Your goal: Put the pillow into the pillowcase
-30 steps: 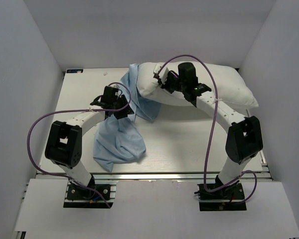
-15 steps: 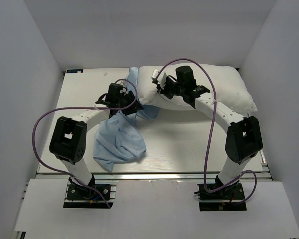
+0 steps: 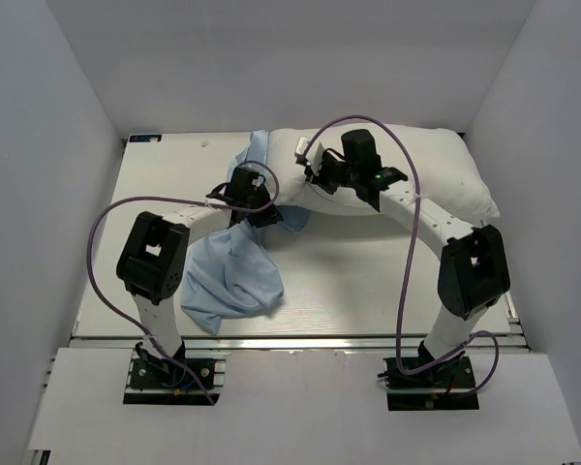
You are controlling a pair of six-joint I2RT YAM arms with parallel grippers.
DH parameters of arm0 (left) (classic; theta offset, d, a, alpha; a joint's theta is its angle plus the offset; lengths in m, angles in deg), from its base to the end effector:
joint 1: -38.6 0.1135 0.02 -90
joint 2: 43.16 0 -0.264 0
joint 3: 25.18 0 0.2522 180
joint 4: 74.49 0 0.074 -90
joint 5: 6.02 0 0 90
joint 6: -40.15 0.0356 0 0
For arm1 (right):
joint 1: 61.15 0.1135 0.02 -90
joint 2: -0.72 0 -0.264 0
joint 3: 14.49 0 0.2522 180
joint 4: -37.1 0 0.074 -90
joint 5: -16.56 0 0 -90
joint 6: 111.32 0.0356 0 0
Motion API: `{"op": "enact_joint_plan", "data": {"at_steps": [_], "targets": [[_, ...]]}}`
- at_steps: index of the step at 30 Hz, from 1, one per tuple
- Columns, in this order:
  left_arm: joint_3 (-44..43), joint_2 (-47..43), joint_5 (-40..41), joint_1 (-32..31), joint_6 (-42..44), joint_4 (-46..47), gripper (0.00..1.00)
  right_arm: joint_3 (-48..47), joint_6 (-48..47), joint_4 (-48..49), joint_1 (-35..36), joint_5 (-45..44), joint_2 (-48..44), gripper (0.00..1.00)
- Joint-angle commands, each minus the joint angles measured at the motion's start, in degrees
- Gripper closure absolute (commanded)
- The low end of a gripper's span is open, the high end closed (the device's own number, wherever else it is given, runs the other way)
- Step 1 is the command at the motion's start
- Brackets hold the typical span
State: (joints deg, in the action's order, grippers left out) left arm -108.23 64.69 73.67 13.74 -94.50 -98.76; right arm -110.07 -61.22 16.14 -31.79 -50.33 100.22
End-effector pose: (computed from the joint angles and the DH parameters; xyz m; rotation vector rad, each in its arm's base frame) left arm 0.3614 -0.1745 0.1766 -0.3545 2.5330 -0.7333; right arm 0.3522 0.2142 0.3117 -1.3260 1.4692 0.2844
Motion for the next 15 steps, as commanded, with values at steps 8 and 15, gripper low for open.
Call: {"op": "enact_joint_plan", "data": {"at_steps": [8, 15], "targets": [[-2.2, -0.6, 5.9, 0.0, -1.7, 0.4, 0.93, 0.3, -0.4, 2.9, -0.4, 0.6, -0.8, 1.0], [5.0, -12.0, 1.5, 0.0, -1.4, 3.9, 1.0, -0.2, -0.3, 5.0, -0.4, -3.2, -0.2, 1.0]]}}
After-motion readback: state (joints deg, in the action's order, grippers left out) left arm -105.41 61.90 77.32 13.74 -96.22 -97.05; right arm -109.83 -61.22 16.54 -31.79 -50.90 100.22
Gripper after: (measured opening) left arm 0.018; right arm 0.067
